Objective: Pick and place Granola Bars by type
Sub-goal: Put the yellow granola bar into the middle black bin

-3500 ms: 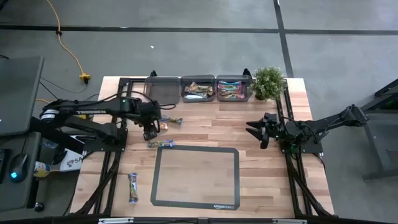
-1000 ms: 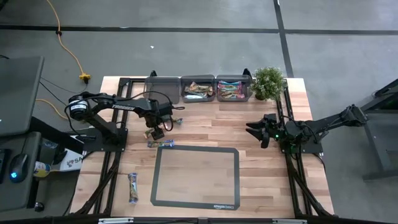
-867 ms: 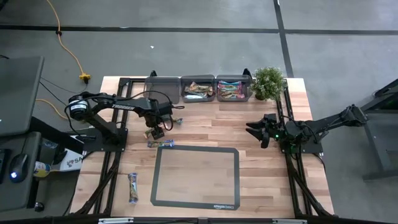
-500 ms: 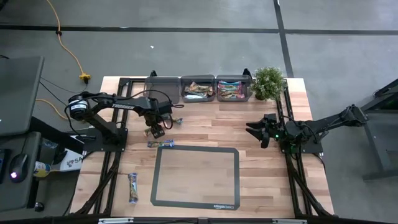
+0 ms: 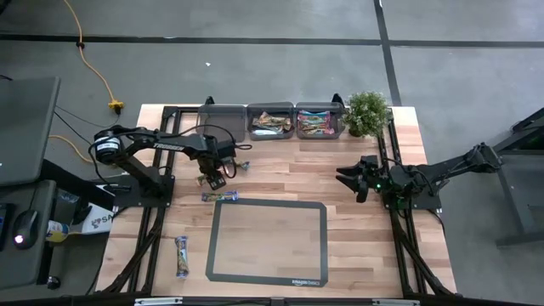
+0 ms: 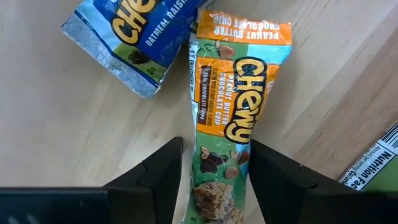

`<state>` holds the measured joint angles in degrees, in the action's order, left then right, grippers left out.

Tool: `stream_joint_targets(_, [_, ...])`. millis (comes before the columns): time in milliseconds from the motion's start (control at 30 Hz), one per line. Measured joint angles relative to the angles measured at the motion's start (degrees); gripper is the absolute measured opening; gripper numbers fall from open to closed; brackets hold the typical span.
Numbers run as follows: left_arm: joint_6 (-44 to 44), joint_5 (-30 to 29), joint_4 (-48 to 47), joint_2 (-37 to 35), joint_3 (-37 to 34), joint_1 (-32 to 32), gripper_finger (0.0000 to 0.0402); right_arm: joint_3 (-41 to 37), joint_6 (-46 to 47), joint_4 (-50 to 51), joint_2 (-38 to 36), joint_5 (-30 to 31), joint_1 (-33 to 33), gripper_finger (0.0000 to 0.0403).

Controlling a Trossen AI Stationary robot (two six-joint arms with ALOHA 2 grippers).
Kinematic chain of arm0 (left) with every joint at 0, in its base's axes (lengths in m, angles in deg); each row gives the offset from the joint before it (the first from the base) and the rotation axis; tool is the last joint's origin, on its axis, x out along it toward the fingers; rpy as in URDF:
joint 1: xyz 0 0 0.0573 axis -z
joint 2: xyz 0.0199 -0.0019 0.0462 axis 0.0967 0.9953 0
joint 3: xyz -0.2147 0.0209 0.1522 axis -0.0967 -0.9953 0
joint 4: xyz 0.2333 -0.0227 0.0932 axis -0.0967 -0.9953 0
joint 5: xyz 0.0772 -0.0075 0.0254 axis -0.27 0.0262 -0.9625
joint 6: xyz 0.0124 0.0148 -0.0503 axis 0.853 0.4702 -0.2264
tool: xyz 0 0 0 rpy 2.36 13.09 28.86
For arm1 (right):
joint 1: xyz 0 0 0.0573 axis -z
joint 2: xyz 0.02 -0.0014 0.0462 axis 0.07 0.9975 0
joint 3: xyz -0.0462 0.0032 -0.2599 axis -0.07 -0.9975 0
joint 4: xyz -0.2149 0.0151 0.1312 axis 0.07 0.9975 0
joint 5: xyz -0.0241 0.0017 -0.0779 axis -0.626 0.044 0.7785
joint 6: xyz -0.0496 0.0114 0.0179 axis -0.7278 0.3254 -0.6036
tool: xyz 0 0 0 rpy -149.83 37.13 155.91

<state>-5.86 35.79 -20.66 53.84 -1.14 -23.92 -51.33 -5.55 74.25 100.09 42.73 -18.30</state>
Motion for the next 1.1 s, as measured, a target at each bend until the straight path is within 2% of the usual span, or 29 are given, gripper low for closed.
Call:
stream_joint_targets(633, [-0.17,0.69,-2.04,-1.56,0.79,0.07,0.0107,0.00,0.00,0.04,-0.02,-0.04,0.00,0.0177])
stream_joint_targets(800, [0.02,5.58,-2.12,-4.00,2.06,0.24,0.0099,0.00,0.00,0.05,0.00,-0.04,-0.02,0.0177])
stream_joint_targets(1100, [0.27,9.06,-2.05,-7.06,2.08,0.10,0.0094,0.00,0.00,0.08,-0.01,-0.04,-0.02,0.0177])
